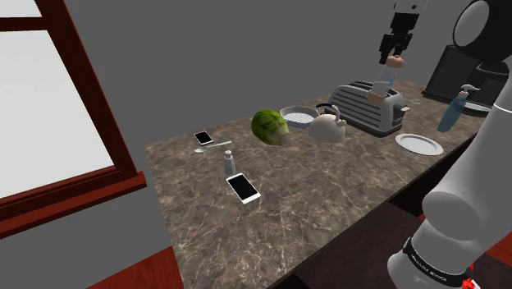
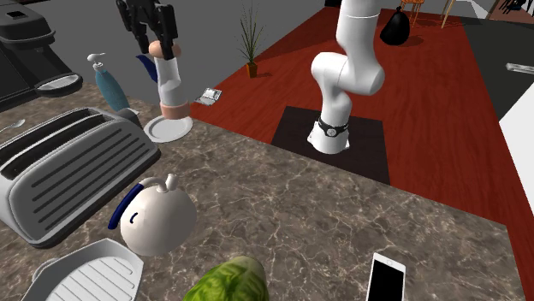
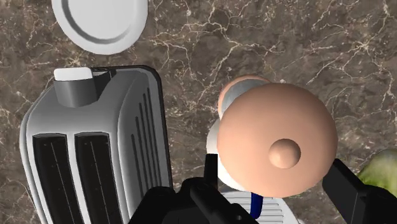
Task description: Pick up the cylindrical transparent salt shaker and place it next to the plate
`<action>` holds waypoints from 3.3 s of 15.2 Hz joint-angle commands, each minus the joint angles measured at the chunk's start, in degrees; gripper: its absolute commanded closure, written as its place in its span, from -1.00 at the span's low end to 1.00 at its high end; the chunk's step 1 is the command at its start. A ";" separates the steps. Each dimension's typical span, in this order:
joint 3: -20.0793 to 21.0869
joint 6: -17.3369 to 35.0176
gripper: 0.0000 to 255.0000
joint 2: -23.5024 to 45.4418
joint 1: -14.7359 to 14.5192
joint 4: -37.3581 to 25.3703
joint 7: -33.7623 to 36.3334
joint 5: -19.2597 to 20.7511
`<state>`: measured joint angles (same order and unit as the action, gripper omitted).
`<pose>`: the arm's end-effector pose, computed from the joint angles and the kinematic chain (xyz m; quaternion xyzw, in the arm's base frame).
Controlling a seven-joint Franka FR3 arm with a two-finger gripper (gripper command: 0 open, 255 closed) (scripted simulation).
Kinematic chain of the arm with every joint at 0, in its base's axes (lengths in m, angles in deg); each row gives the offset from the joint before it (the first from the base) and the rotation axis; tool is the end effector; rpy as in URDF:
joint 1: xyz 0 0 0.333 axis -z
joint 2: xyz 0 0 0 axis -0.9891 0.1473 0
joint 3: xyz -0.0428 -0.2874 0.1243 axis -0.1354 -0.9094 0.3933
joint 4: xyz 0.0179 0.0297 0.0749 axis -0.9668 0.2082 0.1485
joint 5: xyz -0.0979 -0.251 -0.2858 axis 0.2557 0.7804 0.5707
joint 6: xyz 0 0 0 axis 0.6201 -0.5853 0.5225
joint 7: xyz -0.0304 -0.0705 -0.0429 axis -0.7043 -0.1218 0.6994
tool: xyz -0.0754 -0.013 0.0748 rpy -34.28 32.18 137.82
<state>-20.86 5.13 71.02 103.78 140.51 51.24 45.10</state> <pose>0.3656 -0.4394 0.6529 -0.9915 0.1258 -0.0325 0.0011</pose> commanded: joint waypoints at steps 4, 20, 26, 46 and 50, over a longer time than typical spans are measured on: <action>-3.57 -3.54 1.00 8.50 6.73 -10.17 -8.86 -5.33; -4.83 4.29 1.00 11.95 10.39 -4.68 -14.82 -7.61; -4.71 9.43 1.00 10.83 9.39 1.43 -14.91 -7.01; -4.00 24.48 1.00 11.56 8.35 16.01 -16.51 -8.10; -3.75 27.22 1.00 12.39 8.42 18.11 -17.09 -8.80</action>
<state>-24.70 31.62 82.95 112.06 158.29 34.42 36.64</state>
